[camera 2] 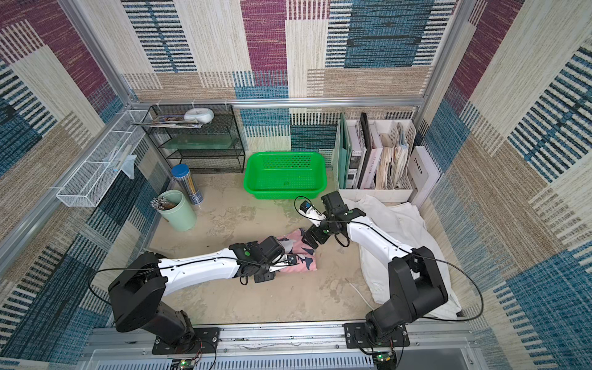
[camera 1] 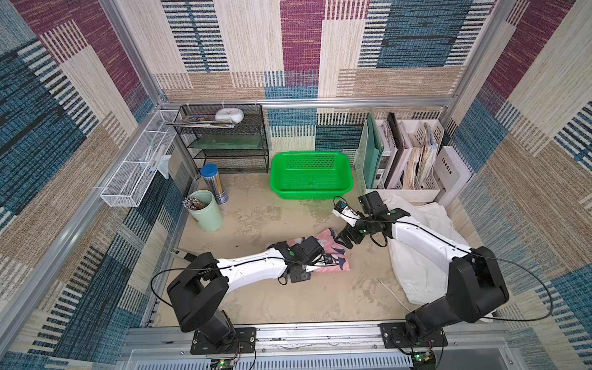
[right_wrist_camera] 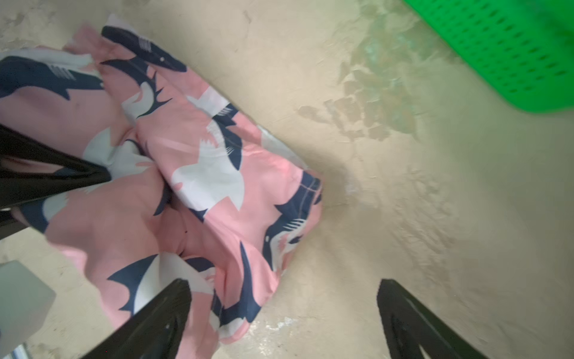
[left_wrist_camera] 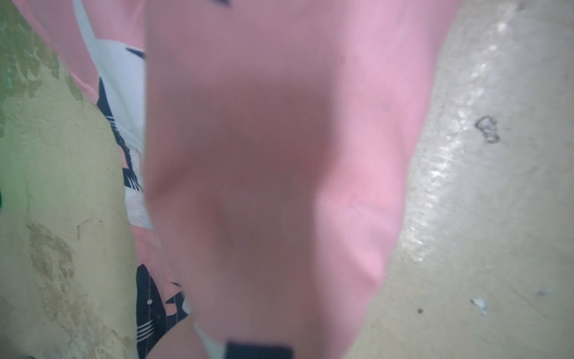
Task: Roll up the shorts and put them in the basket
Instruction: Roll the shorts at the center of the board.
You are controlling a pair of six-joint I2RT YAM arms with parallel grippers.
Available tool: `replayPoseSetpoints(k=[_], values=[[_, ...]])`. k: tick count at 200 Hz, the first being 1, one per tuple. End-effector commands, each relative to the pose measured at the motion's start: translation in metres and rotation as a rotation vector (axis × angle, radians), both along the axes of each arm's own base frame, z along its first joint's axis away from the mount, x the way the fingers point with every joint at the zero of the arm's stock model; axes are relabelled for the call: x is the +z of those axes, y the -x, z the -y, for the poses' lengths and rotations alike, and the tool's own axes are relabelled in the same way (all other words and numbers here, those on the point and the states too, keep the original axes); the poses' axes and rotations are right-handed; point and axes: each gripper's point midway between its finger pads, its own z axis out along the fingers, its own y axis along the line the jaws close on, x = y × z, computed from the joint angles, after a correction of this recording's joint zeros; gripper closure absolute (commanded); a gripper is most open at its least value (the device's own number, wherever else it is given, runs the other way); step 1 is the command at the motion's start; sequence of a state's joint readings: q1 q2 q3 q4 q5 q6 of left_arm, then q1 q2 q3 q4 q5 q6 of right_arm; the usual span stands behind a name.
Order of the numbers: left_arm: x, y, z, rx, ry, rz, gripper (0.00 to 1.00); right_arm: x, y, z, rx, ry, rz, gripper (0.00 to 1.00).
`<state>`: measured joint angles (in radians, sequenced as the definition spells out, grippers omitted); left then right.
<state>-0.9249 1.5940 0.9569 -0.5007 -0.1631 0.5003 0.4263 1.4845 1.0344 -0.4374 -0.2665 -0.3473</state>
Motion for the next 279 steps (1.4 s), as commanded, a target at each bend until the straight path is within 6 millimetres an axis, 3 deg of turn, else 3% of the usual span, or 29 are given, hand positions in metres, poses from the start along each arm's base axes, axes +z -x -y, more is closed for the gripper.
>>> replayPoseSetpoints(k=[1, 21, 37, 115, 166, 196, 222, 258, 279], values=[[0.003, 0.012, 0.002, 0.001, 0.031, -0.086, 1.00, 0.024, -0.030, 0.028, -0.219, -0.005, 0.129, 0.01], [0.007, 0.016, 0.006, 0.001, 0.056, -0.134, 1.00, 0.036, -0.036, 0.046, -0.303, -0.083, 0.130, 0.01], [0.009, 0.020, 0.009, 0.003, 0.082, -0.183, 1.00, 0.044, -0.033, 0.048, -0.289, -0.098, 0.163, 0.01], [0.011, 0.024, 0.005, 0.095, 0.158, -0.489, 1.00, 0.089, 0.017, 0.027, -0.017, -0.226, 0.437, 0.01], [0.010, 0.027, 0.007, 0.127, 0.207, -0.657, 1.00, 0.063, 0.065, -0.017, 0.245, -0.104, 0.490, 0.01], [0.000, 0.026, 0.005, 0.151, 0.194, -0.720, 1.00, 0.042, 0.083, -0.030, 0.319, 0.037, 0.546, 0.01], [-0.005, 0.017, 0.004, 0.177, 0.199, -0.726, 1.00, 0.026, 0.104, -0.045, 0.414, 0.044, 0.541, 0.01], [-0.006, 0.014, 0.001, 0.188, 0.205, -0.726, 1.00, -0.012, 0.116, -0.051, 0.507, 0.160, 0.495, 0.01], [-0.008, 0.013, 0.000, 0.196, 0.214, -0.746, 1.00, -0.021, 0.120, -0.058, 0.551, 0.180, 0.507, 0.00]])
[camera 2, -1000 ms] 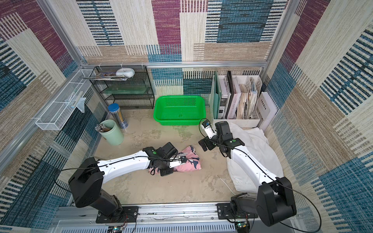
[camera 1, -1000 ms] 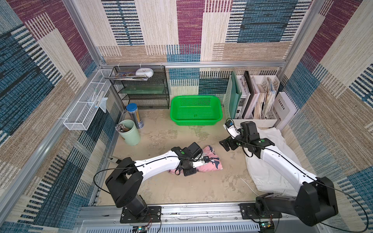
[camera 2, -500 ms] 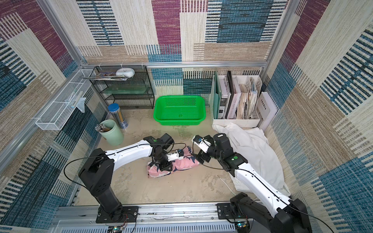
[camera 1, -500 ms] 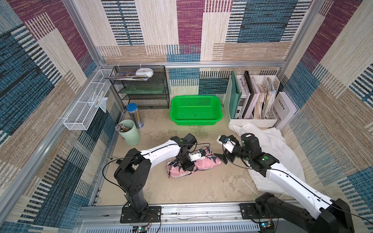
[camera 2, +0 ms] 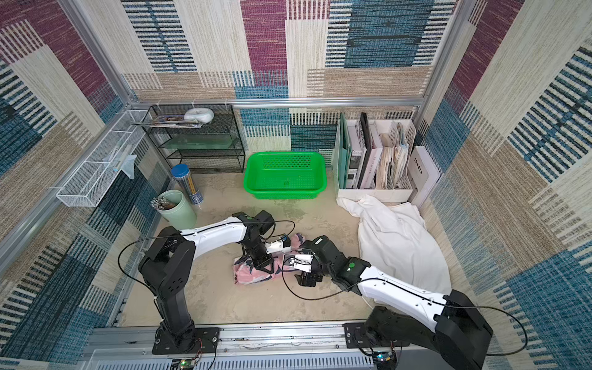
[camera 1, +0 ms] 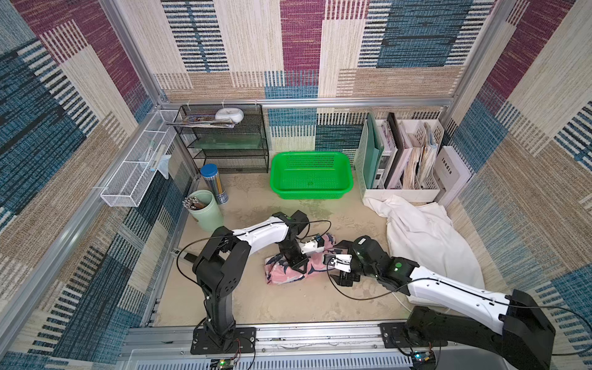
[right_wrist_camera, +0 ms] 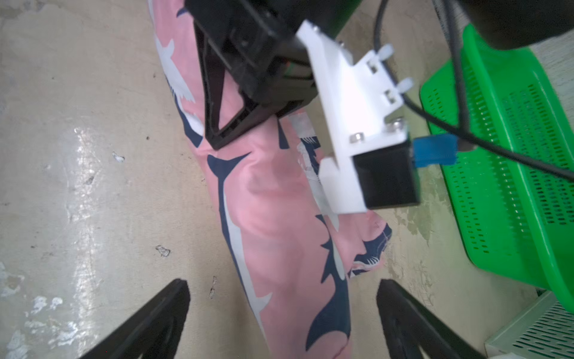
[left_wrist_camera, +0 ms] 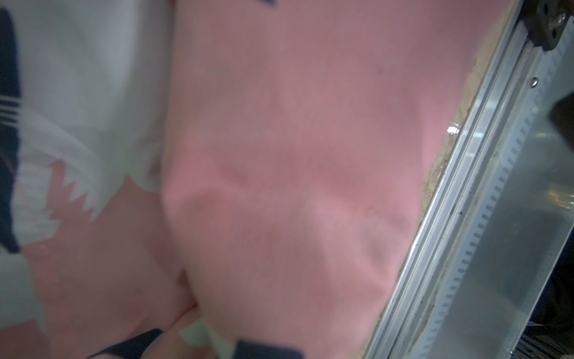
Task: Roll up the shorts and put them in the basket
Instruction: Roll the shorts at the center of the board.
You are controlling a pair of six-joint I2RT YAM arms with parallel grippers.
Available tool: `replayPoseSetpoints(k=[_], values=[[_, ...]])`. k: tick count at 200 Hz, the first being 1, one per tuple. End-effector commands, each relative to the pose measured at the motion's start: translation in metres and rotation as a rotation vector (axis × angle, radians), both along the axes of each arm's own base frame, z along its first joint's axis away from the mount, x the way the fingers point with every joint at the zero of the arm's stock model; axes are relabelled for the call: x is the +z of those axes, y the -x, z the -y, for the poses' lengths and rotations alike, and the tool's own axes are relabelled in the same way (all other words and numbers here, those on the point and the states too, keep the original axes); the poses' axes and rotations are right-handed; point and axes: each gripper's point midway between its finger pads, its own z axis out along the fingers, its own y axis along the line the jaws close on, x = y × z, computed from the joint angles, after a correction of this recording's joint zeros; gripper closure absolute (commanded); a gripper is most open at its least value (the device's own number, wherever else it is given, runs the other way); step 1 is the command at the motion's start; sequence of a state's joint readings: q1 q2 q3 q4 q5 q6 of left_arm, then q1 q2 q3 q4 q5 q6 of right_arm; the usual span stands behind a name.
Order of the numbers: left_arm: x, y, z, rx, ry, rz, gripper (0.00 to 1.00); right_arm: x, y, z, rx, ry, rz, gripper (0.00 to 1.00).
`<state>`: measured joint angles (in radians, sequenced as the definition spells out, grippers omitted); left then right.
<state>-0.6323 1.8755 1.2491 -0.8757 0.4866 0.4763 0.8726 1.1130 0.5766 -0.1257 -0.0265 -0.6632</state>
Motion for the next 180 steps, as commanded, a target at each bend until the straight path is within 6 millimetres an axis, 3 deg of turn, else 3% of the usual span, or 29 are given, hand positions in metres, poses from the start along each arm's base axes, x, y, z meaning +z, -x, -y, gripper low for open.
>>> replayPoseSetpoints(k=[1, 46, 102, 144, 165, 180], values=[[-0.001, 0.003, -0.003, 0.002, 0.005, -0.038, 1.00, -0.004, -0.002, -0.005, 0.029, 0.031, 0.058, 0.00], [-0.009, 0.001, -0.003, 0.013, 0.009, -0.075, 1.00, -0.011, -0.013, -0.015, 0.019, 0.010, 0.116, 0.04], [-0.011, 0.000, -0.006, 0.016, 0.000, -0.082, 1.00, -0.041, -0.017, -0.025, 0.005, 0.045, 0.043, 0.11], [-0.012, -0.004, -0.010, 0.023, -0.023, -0.062, 1.00, -0.055, -0.014, -0.026, 0.007, 0.057, -0.006, 0.25], [-0.011, -0.004, -0.009, 0.020, -0.019, -0.058, 1.00, -0.064, -0.013, -0.028, 0.016, 0.080, -0.038, 0.46], [-0.010, -0.004, -0.009, 0.020, -0.016, -0.061, 1.00, -0.073, -0.012, -0.028, 0.018, 0.105, -0.057, 0.48]])
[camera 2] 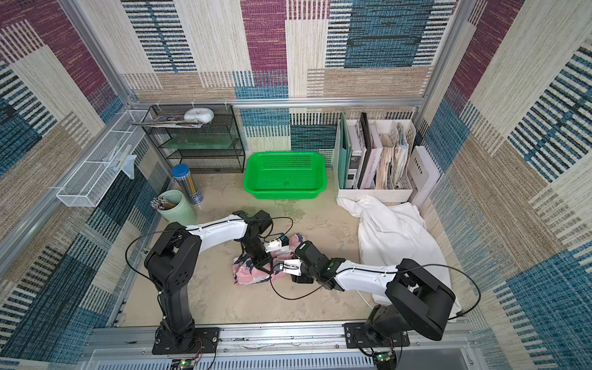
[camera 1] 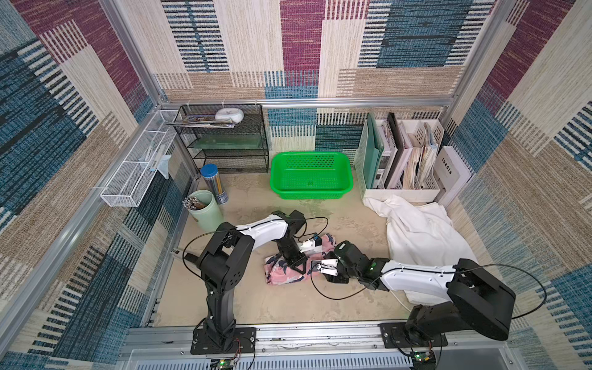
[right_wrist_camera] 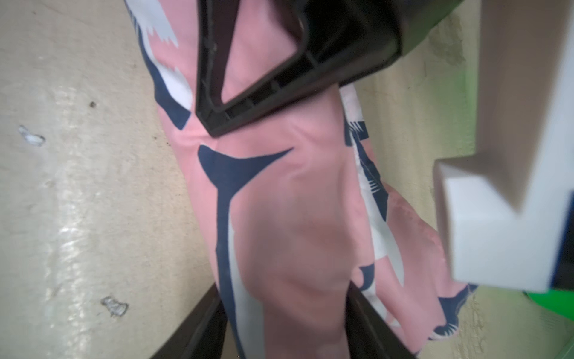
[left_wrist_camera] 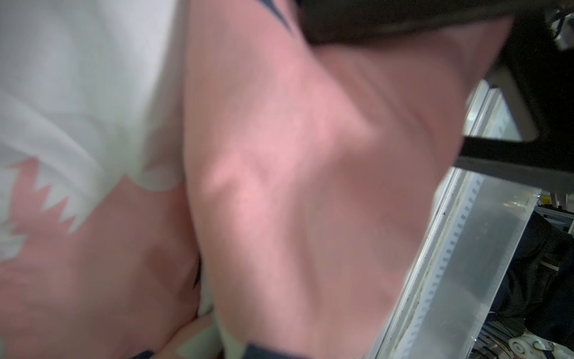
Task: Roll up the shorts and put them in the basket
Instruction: Roll the shorts at the center of the board.
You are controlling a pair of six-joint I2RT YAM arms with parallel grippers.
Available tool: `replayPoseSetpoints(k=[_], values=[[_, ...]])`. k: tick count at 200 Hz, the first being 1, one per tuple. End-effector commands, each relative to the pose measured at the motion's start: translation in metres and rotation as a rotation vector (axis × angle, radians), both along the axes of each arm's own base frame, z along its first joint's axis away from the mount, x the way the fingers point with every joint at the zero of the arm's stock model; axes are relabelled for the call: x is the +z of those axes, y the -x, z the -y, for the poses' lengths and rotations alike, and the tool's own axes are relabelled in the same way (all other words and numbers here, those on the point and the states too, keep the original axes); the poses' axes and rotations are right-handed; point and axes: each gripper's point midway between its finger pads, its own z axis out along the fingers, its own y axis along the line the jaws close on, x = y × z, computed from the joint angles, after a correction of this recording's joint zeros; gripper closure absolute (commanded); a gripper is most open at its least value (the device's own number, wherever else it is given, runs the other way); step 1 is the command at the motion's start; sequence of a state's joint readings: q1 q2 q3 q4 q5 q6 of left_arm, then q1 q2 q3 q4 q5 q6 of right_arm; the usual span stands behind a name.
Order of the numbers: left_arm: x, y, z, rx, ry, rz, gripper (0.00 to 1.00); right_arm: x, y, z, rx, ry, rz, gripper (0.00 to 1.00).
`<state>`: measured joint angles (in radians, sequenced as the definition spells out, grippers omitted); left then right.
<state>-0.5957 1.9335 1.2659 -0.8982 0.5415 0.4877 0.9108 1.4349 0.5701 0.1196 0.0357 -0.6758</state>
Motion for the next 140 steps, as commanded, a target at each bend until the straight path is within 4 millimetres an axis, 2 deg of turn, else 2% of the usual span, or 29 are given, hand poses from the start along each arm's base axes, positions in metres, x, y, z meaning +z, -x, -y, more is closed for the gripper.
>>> replayPoseSetpoints(k=[1, 17, 30, 44, 52, 60, 70, 95, 126, 140], values=[[-0.001, -0.002, -0.006, -0.010, -0.028, 0.018, 1.00, -0.010, 0.005, -0.003, 0.012, 0.008, -0.048, 0.49], [0.000, -0.002, -0.006, -0.012, -0.026, 0.021, 1.00, -0.016, 0.006, -0.003, 0.015, 0.024, -0.058, 0.54], [0.001, -0.002, -0.006, -0.012, -0.026, 0.026, 1.00, -0.020, 0.006, -0.002, 0.016, 0.035, -0.070, 0.64], [0.003, -0.004, -0.006, -0.010, -0.024, 0.039, 1.00, -0.022, 0.008, -0.002, 0.026, 0.051, -0.083, 0.84], [0.004, -0.006, -0.006, -0.008, -0.026, 0.053, 1.00, -0.023, 0.009, -0.001, 0.032, 0.061, -0.093, 1.00], [0.006, -0.008, -0.007, -0.005, -0.026, 0.067, 1.00, -0.022, 0.009, 0.000, 0.028, 0.061, -0.097, 1.00], [0.009, -0.011, -0.007, -0.001, -0.027, 0.094, 0.90, -0.019, 0.011, 0.000, 0.032, 0.055, -0.117, 1.00], [0.021, -0.022, -0.010, 0.019, -0.020, 0.184, 0.76, -0.005, 0.011, 0.003, 0.021, 0.028, -0.181, 1.00], [0.050, -0.038, -0.018, 0.092, 0.014, 0.325, 0.54, -0.003, 0.014, 0.015, 0.003, 0.070, -0.281, 1.00], [0.064, -0.041, -0.025, 0.119, 0.025, 0.375, 0.48, -0.004, 0.016, 0.018, -0.004, 0.089, -0.307, 1.00]])
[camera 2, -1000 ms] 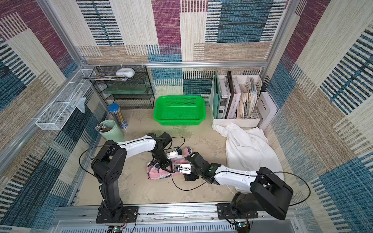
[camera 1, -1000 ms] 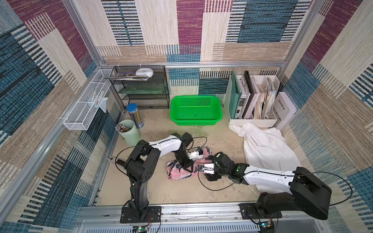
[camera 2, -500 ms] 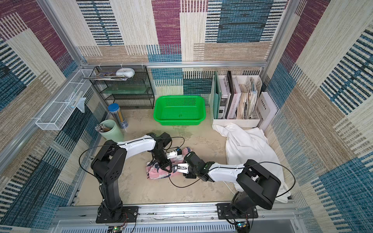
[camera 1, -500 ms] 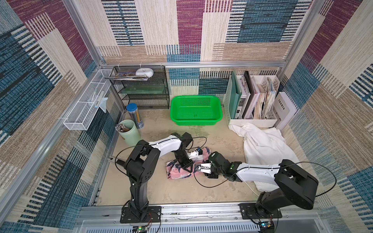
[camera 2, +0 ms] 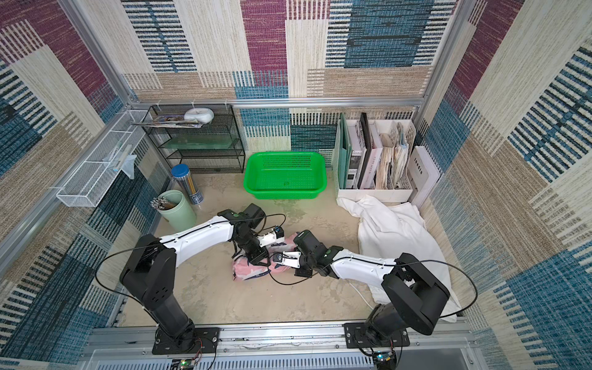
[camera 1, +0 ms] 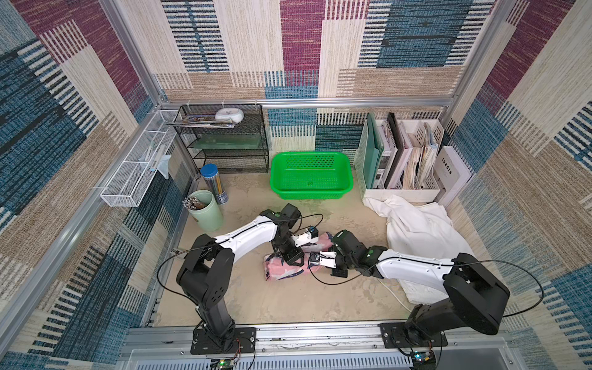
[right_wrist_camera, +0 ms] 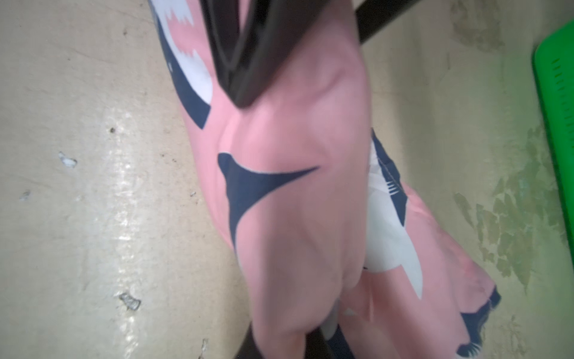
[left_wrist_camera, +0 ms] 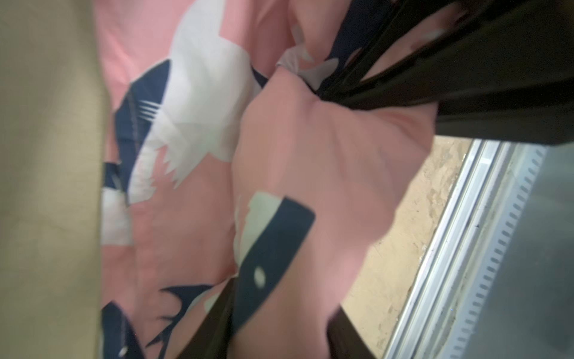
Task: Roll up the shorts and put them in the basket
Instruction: Roll the shorts at the center of the board.
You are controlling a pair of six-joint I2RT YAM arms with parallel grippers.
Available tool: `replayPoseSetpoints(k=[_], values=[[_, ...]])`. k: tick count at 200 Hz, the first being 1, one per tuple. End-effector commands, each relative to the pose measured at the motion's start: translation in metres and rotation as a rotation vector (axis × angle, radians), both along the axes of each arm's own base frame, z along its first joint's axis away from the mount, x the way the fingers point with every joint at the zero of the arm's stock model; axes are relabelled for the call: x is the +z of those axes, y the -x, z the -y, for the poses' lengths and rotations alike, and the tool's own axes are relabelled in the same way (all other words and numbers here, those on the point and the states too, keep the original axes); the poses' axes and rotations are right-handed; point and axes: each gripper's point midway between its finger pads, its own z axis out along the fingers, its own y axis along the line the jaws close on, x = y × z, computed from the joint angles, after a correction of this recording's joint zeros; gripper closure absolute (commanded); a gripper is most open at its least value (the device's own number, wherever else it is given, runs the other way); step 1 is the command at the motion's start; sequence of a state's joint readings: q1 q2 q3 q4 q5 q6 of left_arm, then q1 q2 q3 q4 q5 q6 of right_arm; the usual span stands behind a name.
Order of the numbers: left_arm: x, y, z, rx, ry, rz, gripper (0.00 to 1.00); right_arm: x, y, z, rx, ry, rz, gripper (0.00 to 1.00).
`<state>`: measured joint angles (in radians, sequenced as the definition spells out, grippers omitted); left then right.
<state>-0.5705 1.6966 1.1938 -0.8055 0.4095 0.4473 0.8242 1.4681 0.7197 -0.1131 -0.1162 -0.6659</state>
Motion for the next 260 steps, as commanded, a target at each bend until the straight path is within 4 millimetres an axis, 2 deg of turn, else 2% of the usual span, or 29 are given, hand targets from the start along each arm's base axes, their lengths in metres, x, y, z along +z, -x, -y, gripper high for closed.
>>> replayPoseSetpoints(k=[1, 10, 28, 36, 76, 107, 149, 175, 192, 216, 228, 232, 234, 260], values=[[0.018, -0.014, -0.009, 0.054, 0.006, 0.108, 0.47, -0.014, 0.021, 0.017, 0.002, 0.080, -0.138, 1.00], [0.025, -0.014, -0.016, 0.073, 0.005, 0.133, 0.43, -0.013, 0.022, 0.017, 0.000, 0.079, -0.158, 1.00], [0.039, -0.017, -0.029, 0.112, -0.004, 0.196, 0.42, -0.011, 0.025, 0.013, 0.005, 0.061, -0.200, 1.00], [0.046, -0.020, -0.034, 0.132, -0.002, 0.231, 0.37, -0.009, 0.026, 0.011, 0.007, 0.051, -0.230, 1.00], [0.085, -0.031, -0.053, 0.211, 0.021, 0.458, 0.36, -0.011, 0.023, 0.008, -0.059, 0.082, -0.425, 1.00], [0.102, -0.029, -0.067, 0.213, -0.011, 0.568, 0.35, -0.010, 0.023, 0.005, -0.070, 0.071, -0.579, 1.00], [0.116, -0.018, -0.065, 0.136, -0.036, 0.693, 0.34, 0.001, 0.017, -0.001, -0.074, 0.013, -0.742, 1.00], [0.108, -0.008, -0.050, 0.034, -0.078, 0.739, 0.33, 0.004, 0.014, -0.005, -0.067, 0.015, -0.829, 1.00], [0.090, -0.003, -0.040, -0.065, -0.154, 0.766, 0.33, 0.003, 0.010, -0.009, -0.078, 0.014, -0.891, 1.00], [0.065, 0.002, -0.029, -0.182, -0.248, 0.786, 0.31, -0.009, 0.004, -0.008, -0.111, 0.056, -0.928, 1.00], [0.058, -0.001, -0.026, -0.208, -0.290, 0.830, 0.24, -0.011, 0.001, -0.007, -0.120, 0.056, -0.937, 1.00], [0.054, -0.002, -0.026, -0.217, -0.300, 0.837, 0.05, -0.012, 0.000, -0.007, -0.123, 0.055, -0.941, 1.00], [0.052, -0.002, -0.026, -0.220, -0.302, 0.840, 0.02, -0.011, 0.000, -0.006, -0.124, 0.053, -0.941, 1.00], [0.038, -0.004, -0.027, -0.236, -0.327, 0.838, 0.01, -0.009, -0.007, -0.004, -0.136, 0.038, -0.932, 1.00]])
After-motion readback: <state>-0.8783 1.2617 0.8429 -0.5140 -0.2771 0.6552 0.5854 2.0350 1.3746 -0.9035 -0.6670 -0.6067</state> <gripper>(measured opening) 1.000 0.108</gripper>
